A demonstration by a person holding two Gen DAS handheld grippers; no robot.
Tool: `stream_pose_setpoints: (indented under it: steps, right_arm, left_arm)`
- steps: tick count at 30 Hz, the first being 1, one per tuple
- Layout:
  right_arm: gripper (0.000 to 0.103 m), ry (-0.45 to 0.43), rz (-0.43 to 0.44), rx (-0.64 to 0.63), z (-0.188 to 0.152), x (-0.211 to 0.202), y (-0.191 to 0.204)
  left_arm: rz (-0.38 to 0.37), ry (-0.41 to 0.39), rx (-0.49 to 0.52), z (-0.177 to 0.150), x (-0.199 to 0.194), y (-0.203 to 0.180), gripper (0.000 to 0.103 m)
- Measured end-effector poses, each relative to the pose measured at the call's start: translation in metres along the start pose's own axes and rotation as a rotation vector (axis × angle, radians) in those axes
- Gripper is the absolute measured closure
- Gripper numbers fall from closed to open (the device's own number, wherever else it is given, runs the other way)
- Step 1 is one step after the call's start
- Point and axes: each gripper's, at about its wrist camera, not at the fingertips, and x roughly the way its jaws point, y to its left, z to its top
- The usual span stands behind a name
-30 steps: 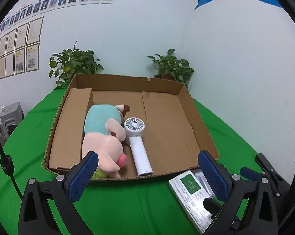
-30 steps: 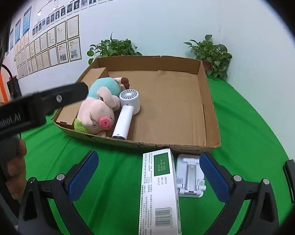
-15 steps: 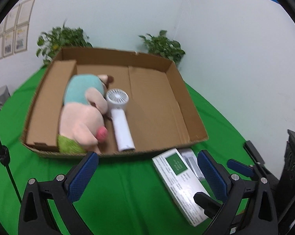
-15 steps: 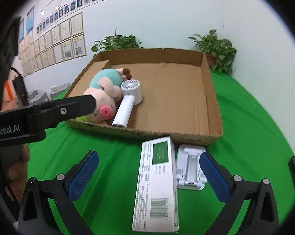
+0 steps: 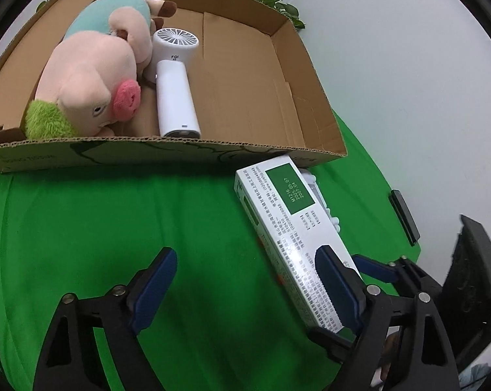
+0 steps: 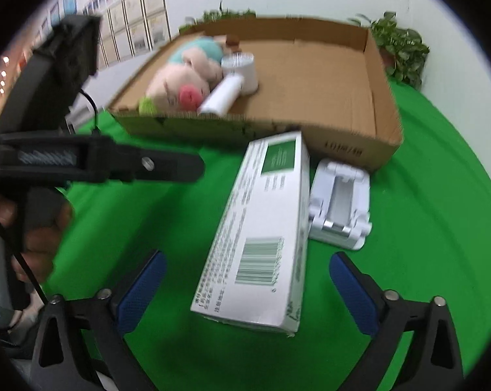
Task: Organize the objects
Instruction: 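Grasp the white green-labelled product box with the right gripper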
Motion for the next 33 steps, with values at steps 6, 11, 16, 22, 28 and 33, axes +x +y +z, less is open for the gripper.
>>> stream_pose_setpoints:
  steps: [6, 11, 16, 22, 28, 33]
  right_arm:
    - [0.035, 0.079, -0.068, 0.0, -0.009, 0.019, 0.008]
    - [0.036, 0.085, 0.109, 0.057, -0.006, 0.018, 0.022]
    - [0.018, 0.045, 0.185, 0.024, -0.004, 0.009, 0.036]
    - [0.02, 0.061, 0.103, -0.1, -0.011, 0.002, 0.052]
    - [0.036, 0.099, 0.117, -0.095, -0.019, 0.005, 0.056]
    - [0.038, 0.117, 0.318, 0.11, -0.022, 0.001, 0.033]
  left_arm:
    - [-0.034, 0.009, -0.034, -0.013, -0.009, 0.017, 0.017]
    - [-0.091, 0.024, -0.08, -0.021, -0.011, 0.035, 0.021]
    - [-0.145, 0.044, -0.13, -0.024, -0.009, 0.047, 0.021]
    - [-0.221, 0.074, -0.162, -0.022, 0.005, 0.045, 0.022]
    - [-0.22, 0.099, -0.166, -0.028, 0.009, 0.045, 0.029]
    - [-0.228, 0.12, -0.183, -0.032, 0.011, 0.045, 0.042]
